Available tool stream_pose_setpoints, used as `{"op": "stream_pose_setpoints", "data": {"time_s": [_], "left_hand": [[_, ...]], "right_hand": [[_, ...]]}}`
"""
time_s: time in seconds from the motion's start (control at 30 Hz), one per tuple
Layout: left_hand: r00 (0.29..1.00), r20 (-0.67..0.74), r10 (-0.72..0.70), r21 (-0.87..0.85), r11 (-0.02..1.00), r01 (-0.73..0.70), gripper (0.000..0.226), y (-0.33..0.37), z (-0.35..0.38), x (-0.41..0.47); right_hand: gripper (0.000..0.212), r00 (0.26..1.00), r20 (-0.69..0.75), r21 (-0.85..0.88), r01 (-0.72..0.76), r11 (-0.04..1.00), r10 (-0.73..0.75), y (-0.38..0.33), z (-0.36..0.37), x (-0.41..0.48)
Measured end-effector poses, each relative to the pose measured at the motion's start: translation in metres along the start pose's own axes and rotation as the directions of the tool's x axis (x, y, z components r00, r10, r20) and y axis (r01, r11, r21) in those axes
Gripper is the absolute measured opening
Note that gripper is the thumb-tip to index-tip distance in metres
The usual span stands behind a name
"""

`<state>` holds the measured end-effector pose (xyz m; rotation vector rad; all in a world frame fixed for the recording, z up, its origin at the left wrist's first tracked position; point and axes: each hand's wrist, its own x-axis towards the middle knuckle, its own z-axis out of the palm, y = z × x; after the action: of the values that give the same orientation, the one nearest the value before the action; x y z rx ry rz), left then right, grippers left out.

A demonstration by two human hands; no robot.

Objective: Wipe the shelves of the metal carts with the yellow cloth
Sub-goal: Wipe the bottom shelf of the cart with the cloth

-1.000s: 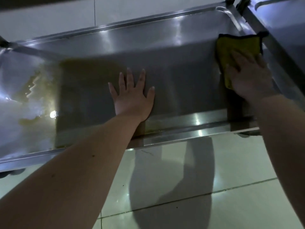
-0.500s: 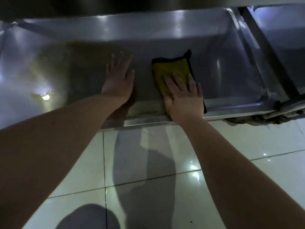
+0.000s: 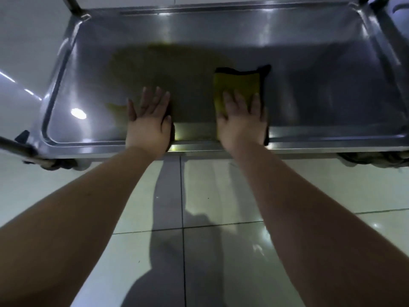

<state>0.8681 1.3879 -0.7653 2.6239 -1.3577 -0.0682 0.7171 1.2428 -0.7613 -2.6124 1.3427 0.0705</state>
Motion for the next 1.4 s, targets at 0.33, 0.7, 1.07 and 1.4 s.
{"op": "stream_pose_setpoints", "data": {"time_s": [0.33,0.7,1.07,1.4], "left_hand": [[0.995,0.053,-0.085,0.039,0.996,0.083,0.057,-0.005,0.006,0.003],[0.995,0.049,-0.083,0.045,0.996,0.081,0.056,-0.006,0.012,0.005],[0.997,0.019,-0.075,-0.033,0.997,0.076,0.056,-0.011,0.013,0.005],[0.995,-0.044,-0.093,-0.045,0.995,0.091,0.056,-0.009,0.020,0.007]], "right_hand": [[0.056,0.989,0.023,-0.044,0.149,0.988,-0.148,0.040,-0.007,0.021],[0.054,0.955,-0.051,0.010,-0.291,0.957,0.291,0.092,-0.022,0.034],[0.051,0.945,-0.021,0.024,0.327,0.945,-0.327,-0.031,0.000,0.040],[0.056,0.896,-0.122,0.151,-0.408,0.900,0.427,0.133,-0.038,0.092]]}}
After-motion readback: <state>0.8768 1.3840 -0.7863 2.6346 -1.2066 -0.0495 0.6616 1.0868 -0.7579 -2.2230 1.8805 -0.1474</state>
